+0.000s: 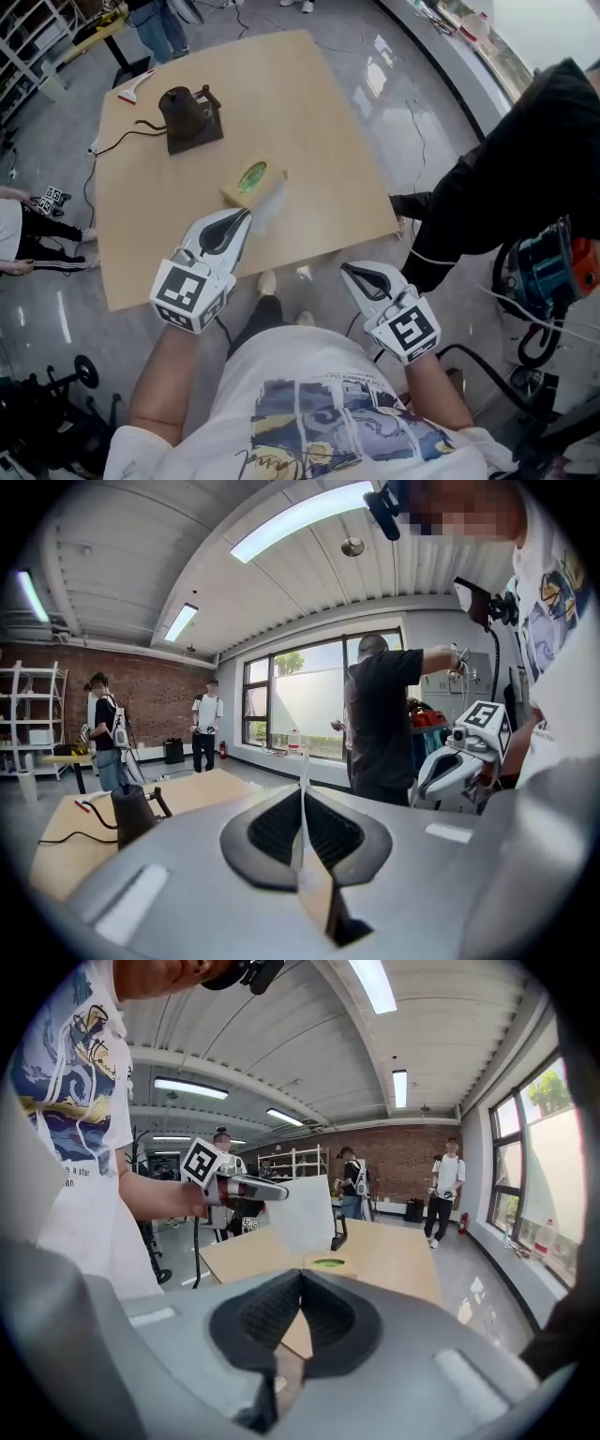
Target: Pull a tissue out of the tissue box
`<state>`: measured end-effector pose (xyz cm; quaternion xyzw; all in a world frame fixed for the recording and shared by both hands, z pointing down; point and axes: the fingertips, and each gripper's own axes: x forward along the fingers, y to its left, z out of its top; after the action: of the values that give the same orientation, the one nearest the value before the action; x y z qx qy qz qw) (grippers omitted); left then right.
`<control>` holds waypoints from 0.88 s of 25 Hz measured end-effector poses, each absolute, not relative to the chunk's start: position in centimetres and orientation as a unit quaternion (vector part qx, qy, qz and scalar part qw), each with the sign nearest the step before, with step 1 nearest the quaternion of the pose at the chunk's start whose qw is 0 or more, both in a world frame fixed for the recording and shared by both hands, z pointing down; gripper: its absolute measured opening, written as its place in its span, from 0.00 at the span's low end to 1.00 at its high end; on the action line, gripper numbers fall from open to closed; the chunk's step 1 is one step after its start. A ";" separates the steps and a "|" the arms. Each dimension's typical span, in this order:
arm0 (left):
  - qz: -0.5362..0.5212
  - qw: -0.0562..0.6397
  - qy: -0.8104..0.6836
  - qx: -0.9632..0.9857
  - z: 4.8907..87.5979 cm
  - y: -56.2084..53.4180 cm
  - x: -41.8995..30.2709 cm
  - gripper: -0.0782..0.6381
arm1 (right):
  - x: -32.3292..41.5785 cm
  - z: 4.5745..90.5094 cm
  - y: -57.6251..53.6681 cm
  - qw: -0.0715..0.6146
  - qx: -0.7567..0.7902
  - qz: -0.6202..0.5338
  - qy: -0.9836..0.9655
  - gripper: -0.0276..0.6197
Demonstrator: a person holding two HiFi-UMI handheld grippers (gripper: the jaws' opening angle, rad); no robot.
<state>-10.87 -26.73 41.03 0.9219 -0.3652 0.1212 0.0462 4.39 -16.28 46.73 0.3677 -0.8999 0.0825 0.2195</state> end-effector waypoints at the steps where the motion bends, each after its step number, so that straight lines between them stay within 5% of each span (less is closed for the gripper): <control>1: 0.120 0.045 -0.363 0.923 40.8 -26.0 -10.8 0.12 | 4.2 46.6 -16.3 0.214 0.366 0.077 -0.902 0.05; 22: 0.104 0.023 -0.350 0.931 36.3 -13.1 -10.5 0.12 | 2.1 45.2 -13.0 0.202 0.337 0.052 -0.918 0.05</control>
<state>-10.48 -13.07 36.31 0.9307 -0.3501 0.1038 0.0226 2.05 -13.05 45.15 0.3371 -0.9180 0.0525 0.2022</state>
